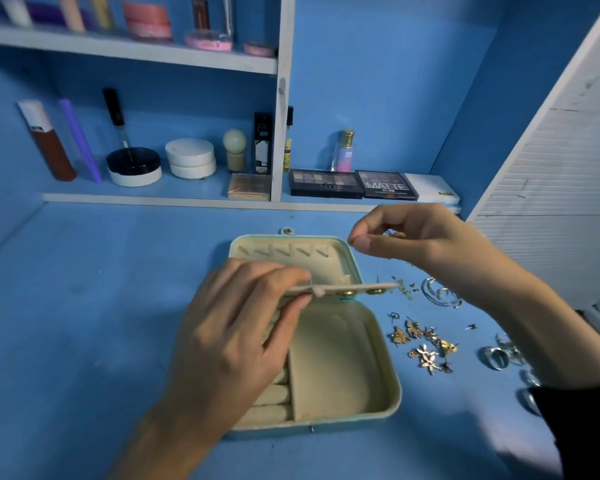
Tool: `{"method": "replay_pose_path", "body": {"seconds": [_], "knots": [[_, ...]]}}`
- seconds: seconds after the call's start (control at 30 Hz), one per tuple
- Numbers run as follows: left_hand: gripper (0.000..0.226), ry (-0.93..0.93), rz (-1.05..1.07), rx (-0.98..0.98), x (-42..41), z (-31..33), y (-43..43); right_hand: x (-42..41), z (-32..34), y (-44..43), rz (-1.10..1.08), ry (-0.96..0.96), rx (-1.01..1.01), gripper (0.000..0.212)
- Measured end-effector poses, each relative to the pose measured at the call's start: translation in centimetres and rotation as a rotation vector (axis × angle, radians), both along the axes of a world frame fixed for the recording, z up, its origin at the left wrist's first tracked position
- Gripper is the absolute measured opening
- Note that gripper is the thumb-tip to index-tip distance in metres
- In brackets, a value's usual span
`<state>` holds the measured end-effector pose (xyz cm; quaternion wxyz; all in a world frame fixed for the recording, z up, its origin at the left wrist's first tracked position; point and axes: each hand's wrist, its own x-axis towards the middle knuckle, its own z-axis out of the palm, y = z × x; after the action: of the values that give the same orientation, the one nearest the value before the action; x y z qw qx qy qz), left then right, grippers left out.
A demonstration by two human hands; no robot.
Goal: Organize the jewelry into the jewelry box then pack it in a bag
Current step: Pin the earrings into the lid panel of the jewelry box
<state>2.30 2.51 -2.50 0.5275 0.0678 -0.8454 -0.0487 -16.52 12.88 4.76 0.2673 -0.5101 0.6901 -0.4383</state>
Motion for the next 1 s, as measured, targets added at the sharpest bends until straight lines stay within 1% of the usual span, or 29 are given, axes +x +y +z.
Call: {"method": "replay_pose_path", "body": {"seconds": [0.07, 0.13, 0.2, 0.3, 0.67, 0.87, 1.0], "knots": [[0.015, 0.008, 0.006, 0.025, 0.2, -0.2, 0.1, 0.4, 0.4, -0.7, 0.106, -0.013, 0.090, 0.012], [0.014, 0.016, 0.009, 0.046, 0.3, -0.4, 0.2, 0.8, 0.5, -1.1, 0.181, -0.041, 0.157, 0.004], [0.014, 0.024, 0.000, 0.065, 0.3, -0.5, 0.2, 1.2, 0.6, -1.4, 0.238, -0.059, 0.203, 0.007], [0.014, 0.026, -0.016, 0.077, 0.4, -0.5, 0.2, 1.6, 0.7, -1.7, 0.294, -0.078, 0.241, 0.007], [0.017, 0.023, -0.031, 0.087, 0.4, -0.7, 0.1, 1.8, 0.8, -2.3, 0.342, -0.013, 0.288, 0.008], [0.017, 0.023, -0.024, 0.087, 0.3, -0.8, 0.1, 2.1, 1.0, -2.5, 0.353, 0.020, 0.315, 0.004], [0.014, 0.027, -0.023, 0.090, 0.4, -0.8, 0.2, 2.5, 1.5, -2.4, 0.359, 0.062, 0.317, 0.007]]}}
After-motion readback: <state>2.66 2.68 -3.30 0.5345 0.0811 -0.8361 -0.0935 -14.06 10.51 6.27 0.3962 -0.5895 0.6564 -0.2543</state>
